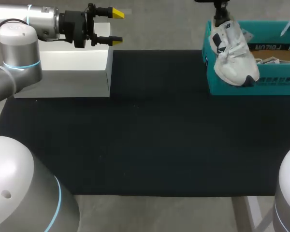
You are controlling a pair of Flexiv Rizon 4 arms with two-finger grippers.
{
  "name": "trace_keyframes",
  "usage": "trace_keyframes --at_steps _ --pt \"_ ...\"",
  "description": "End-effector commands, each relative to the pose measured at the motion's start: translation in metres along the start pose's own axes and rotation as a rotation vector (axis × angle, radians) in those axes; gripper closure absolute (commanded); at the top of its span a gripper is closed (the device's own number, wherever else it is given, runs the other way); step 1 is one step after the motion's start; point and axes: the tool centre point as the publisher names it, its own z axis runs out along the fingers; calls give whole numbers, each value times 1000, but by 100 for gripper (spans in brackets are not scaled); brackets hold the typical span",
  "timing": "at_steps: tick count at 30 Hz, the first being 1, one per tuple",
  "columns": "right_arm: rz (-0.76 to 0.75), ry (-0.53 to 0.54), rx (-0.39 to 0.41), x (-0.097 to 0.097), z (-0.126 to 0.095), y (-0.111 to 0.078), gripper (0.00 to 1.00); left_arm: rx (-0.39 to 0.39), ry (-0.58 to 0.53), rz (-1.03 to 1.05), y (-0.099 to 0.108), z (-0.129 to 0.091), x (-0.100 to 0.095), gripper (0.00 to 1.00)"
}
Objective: Take the shoe out of the shoebox, open the shoe tongue, remove and reinsert the insole, then place the shoe into the shoebox
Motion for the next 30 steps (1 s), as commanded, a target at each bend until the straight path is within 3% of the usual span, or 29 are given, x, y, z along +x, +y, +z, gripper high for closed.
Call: trace_keyframes --at_steps 1,4,24,26,30 --pt "29 22 12 -22 17 -24 100 -2 2 1 -1 0 0 0" --pt "81 24 5 -35 19 -31 100 -2 2 1 -1 0 0 0" --pt "81 24 5 -35 19 -31 100 -2 2 1 -1 0 0 0" --pt "85 30 -17 -41 26 -41 100 -2 2 1 -1 0 0 0" --pt "91 13 12 -58 44 -67 100 -2 2 1 -1 0 0 0"
